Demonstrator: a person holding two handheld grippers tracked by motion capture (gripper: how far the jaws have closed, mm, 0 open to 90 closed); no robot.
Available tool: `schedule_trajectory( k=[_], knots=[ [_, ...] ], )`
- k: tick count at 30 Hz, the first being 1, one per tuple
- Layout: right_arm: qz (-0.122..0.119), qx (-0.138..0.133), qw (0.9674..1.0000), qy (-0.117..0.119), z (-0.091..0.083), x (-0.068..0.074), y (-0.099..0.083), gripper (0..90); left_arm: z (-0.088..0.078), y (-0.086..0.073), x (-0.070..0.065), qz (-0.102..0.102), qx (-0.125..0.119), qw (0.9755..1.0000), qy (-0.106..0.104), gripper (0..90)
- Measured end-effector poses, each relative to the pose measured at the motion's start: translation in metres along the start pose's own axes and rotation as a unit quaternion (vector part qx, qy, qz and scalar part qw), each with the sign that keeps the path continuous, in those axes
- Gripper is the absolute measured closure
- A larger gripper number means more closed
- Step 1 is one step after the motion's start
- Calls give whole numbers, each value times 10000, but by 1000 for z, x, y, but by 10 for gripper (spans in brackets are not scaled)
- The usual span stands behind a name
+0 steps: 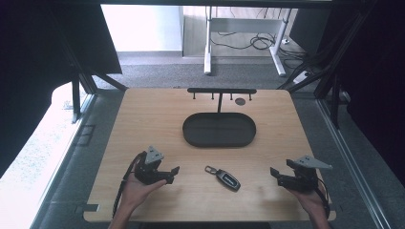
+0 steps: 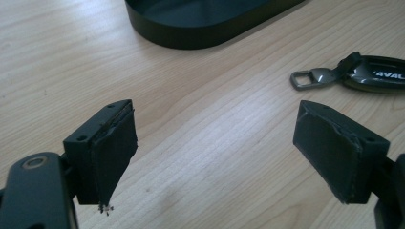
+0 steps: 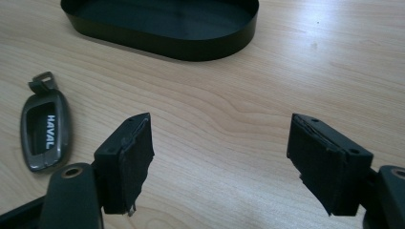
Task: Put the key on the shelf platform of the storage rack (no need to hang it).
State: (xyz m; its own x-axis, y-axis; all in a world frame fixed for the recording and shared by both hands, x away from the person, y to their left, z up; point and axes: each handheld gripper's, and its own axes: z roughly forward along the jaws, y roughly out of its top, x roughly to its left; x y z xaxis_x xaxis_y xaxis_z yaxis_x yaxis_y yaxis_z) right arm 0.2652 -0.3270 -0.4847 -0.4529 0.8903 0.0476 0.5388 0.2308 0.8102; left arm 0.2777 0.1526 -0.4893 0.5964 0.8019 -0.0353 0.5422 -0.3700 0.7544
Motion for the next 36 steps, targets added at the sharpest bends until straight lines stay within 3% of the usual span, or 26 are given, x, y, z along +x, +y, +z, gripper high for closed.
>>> schedule_trajectory(
  k=[2,3,5,6,7,8,9,11,14,17,18,23,24,26,27,28,32,33,34,35,36],
  knots=[
    [-21,15,10000,15,-1,1,2,254,1,-2,2,58,25,10000,1,163],
    [39,39,10000,23,-2,6,5,267,2,-4,5,127,-44,9998,152,177],
    [20,90,9999,57,-2,9,6,270,4,-5,5,177,-25,9997,161,189],
    [-52,210,9997,101,-2,14,9,268,5,-4,3,263,-3,9995,148,188],
    [-270,458,9984,163,-3,24,16,266,5,-4,0,335,8,9993,169,188],
    [-363,517,9978,200,-4,28,21,268,4,-2,-6,536,2,9984,168,187],
    [-363,517,9978,200,-4,28,21,268,4,-2,-6,536,2,9984,168,186],
    [-559,639,9958,333,-5,40,35,273,1,0,-13,716,25,9970,288,192],
    [-605,715,9949,373,-3,45,41,272,-5,2,-25,971,-42,9947,335,202],
    [-831,882,9919,380,0,53,48,279,-8,1,-32,1132,80,9926,428,202],
    [-973,987,9893,446,1,59,52,280,-10,1,-32,1132,62,9926,439,205],
    [-1193,1068,9855,555,2,71,64,289,-22,5,-26,925,-119,9946,461,212],
    [-1276,1160,9831,610,6,76,69,289,-22,5,-25,883,-146,9948,488,212],
    [-1323,1231,9815,635,9,78,71,288,-22,3,-23,841,-143,9952,486,212],
    [-1443,1367,9779,654,16,84,74,286,-22,2,-21,853,-95,9951,484,212],
    [-1443,1367,9779,654,16,84,74,286,-21,1,-20,835,-76,9953,484,212],
    [-1605,1597,9715,708,30,95,81,286,-20,-2,-19,811,7,9955,484,212],
    [-1673,1686,9686,741,36,102,84,288,-21,-2,-19,814,3,9956,463,211],
    [-1673,1686,9686,741,36,102,84,288,-21,-2,-20,804,-13,9957,460,211],
    [-1746,1790,9650,784,42,108,85,290,-22,-1,-20,782,-11,9958,476,208],
    [-1746,1790,9650,784,42,108,85,290,-23,-1,-21,758,-36,9959,487,208]
  ],
)
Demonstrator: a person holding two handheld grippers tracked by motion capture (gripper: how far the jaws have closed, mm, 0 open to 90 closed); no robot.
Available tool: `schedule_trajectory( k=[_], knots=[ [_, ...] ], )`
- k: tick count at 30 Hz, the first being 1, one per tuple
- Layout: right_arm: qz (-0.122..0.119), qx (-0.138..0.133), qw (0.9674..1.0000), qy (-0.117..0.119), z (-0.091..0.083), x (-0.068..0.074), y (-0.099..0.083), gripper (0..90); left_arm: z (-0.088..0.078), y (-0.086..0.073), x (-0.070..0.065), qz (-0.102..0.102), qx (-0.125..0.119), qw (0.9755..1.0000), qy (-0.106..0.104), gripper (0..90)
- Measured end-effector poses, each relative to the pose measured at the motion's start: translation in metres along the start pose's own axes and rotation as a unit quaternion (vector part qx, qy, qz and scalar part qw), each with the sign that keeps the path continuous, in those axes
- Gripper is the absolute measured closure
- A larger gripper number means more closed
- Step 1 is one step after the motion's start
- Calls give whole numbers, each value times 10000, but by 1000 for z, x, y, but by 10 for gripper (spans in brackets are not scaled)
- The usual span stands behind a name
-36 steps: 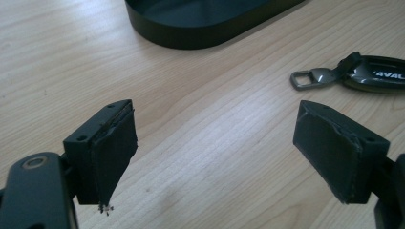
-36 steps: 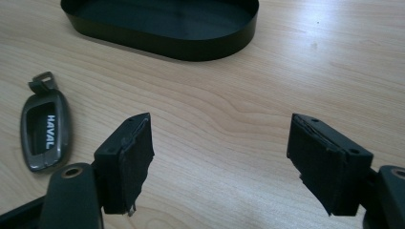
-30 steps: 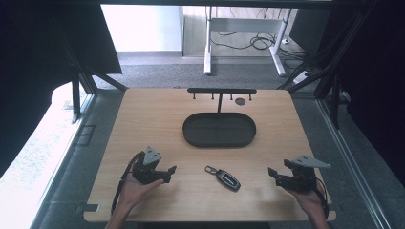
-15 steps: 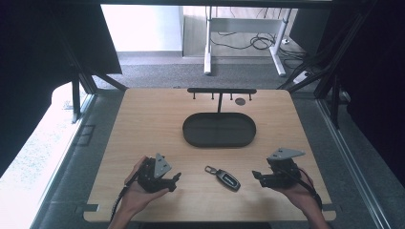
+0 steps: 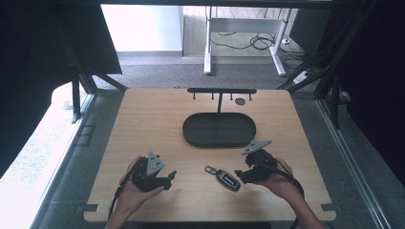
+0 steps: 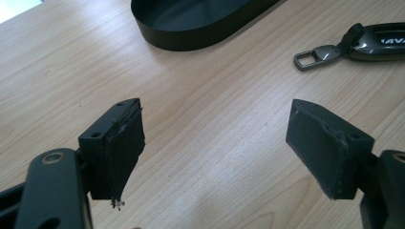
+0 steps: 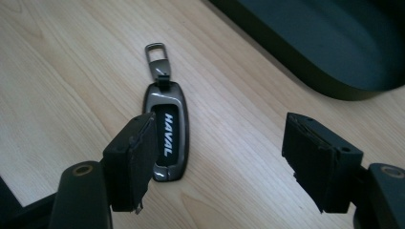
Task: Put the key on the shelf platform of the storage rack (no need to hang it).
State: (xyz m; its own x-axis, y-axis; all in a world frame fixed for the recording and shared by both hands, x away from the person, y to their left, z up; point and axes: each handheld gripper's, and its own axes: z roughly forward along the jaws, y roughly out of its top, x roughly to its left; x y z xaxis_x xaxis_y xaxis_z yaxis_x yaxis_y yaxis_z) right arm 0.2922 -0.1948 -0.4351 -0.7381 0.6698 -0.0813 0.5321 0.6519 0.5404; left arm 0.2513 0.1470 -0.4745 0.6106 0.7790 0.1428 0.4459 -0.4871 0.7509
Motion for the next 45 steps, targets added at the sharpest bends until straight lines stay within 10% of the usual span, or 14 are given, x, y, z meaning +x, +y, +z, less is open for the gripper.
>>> schedule_trajectory(
  k=[11,45],
  knots=[
    [-361,873,9953,201,46,23,17,309,-3,-1,3,-78,-32,10000,-52,209],
    [-357,1572,9847,656,87,21,12,492,-2,-4,4,-50,11,10000,63,209]
  ],
)
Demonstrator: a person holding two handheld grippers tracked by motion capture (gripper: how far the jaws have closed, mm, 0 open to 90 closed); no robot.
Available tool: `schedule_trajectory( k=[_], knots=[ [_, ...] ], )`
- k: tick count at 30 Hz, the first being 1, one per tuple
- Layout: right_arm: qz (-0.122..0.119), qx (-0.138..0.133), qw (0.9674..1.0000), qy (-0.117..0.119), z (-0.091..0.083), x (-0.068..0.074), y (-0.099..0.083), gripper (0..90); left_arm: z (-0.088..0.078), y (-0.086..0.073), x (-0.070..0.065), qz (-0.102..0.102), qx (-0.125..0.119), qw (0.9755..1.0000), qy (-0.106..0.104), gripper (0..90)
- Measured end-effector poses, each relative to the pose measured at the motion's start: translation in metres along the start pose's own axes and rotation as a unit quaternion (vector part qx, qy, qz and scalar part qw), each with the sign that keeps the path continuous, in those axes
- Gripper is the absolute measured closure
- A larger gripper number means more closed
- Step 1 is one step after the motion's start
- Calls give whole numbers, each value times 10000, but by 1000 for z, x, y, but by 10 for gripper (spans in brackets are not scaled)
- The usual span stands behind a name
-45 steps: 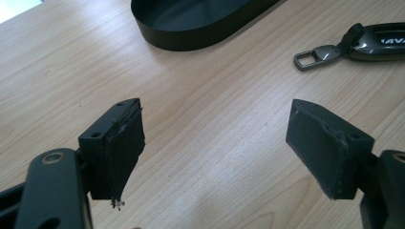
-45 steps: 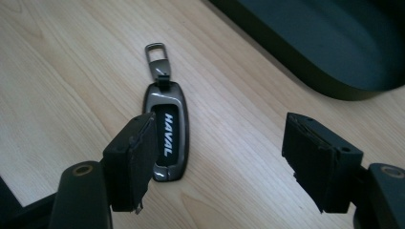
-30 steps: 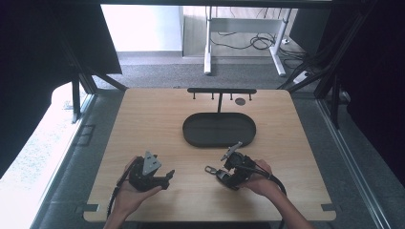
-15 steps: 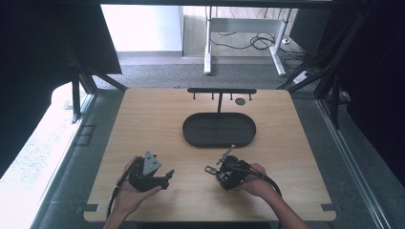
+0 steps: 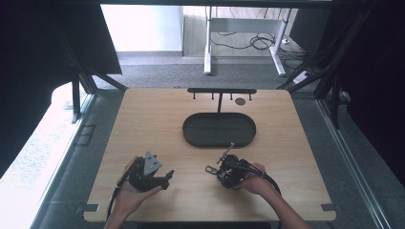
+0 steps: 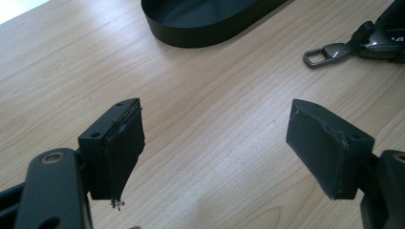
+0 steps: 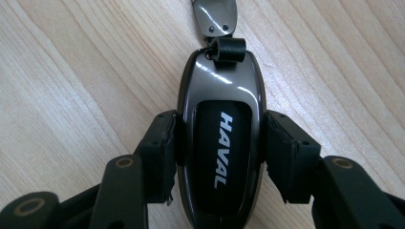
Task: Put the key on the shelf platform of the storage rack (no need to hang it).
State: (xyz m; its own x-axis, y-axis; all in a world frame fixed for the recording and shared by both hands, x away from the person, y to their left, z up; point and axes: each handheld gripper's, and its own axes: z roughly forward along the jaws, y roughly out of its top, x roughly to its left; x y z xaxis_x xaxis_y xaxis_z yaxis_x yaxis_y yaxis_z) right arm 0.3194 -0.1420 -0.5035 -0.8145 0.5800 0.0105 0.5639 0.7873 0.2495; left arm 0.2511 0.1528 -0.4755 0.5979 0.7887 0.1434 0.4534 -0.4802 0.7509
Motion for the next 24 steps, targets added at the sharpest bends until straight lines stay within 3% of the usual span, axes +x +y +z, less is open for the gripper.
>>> schedule_trajectory(
  k=[11,24],
  knots=[
    [92,30,9997,231,-5,-4,-1,495,0,0,-2,2,-24,10000,-10,210],
    [95,-355,9986,381,-41,-6,-2,496,2,-2,-2,-4,-11,10000,-25,213]
  ],
)
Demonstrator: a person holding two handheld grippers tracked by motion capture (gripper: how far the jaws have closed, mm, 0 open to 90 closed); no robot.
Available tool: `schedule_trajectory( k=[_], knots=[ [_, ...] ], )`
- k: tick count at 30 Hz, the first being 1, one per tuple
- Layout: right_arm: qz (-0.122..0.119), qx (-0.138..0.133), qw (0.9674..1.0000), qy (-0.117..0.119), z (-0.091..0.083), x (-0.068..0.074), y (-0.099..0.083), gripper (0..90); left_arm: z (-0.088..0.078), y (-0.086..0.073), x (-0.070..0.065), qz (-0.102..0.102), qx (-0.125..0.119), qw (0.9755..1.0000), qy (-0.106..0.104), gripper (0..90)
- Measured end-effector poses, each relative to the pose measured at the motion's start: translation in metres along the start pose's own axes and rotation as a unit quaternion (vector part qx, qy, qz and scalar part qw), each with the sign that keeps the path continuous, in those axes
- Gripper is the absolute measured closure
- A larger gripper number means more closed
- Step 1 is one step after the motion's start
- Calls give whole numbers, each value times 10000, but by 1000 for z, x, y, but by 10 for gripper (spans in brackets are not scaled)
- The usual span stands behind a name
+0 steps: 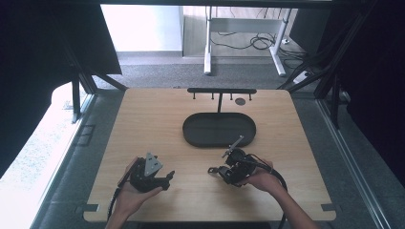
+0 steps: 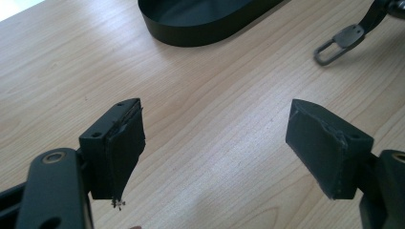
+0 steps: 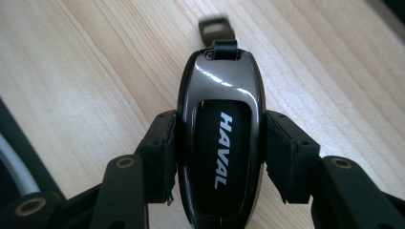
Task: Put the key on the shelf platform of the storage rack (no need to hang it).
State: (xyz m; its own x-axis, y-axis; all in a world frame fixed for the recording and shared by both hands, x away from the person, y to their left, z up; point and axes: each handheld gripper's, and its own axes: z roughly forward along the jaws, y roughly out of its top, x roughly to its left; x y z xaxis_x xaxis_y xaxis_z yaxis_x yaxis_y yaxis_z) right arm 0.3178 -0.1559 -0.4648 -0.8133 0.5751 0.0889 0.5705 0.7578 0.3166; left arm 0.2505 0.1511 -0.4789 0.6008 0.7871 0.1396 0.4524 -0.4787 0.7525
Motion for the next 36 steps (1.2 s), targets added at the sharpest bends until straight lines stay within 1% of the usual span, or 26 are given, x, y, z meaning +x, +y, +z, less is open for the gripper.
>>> schedule_trajectory(
  k=[3,4,6,7,10,11,15,18,19,20,25,28,31,32,36],
  knots=[
    [-83,-81,9999,-29,-8,0,1,496,0,0,0,-1,20,10000,9,213],
    [-77,-95,9999,-25,-10,0,2,496,0,-1,0,-36,-22,10000,8,214],
    [-132,-139,9998,-34,-16,0,4,496,0,-1,0,-34,-17,10000,10,216],
    [-132,-139,9998,-34,-16,0,4,496,0,-1,0,-34,-20,10000,15,216],
    [-224,-184,9996,-61,-21,0,6,496,0,-1,0,-26,7,10000,13,216],
    [-214,-197,9996,-66,-23,0,7,496,1,-1,0,-28,10,10000,5,217],
    [-303,-267,9991,-139,-33,-1,13,496,3,-2,-1,5,59,10000,-14,217],
    [-307,-286,9990,-163,-37,-2,15,496,3,-2,-2,17,56,10000,-22,217],
    [-340,-291,9989,-160,-39,-3,17,496,3,-2,-2,19,57,10000,-22,217],
    [-354,-311,9988,-166,-42,-4,20,496,3,-2,-2,22,58,10000,-23,217],
    [-417,-320,9985,-167,-47,-7,27,496,5,-3,-3,32,68,10000,-33,217],
    [-476,-306,9982,-210,-50,-9,35,496,5,-3,-3,77,93,9999,-29,217],
    [-499,-356,9979,-203,-53,-11,42,496,5,-3,-3,79,95,9999,-27,217],
    [-542,-370,9976,-212,-55,-13,47,496,5,-3,-3,80,92,9999,-26,218],
    [-534,-393,9975,-225,-58,-16,53,496,5,-3,-3,95,93,9999,-30,218]
  ],
)
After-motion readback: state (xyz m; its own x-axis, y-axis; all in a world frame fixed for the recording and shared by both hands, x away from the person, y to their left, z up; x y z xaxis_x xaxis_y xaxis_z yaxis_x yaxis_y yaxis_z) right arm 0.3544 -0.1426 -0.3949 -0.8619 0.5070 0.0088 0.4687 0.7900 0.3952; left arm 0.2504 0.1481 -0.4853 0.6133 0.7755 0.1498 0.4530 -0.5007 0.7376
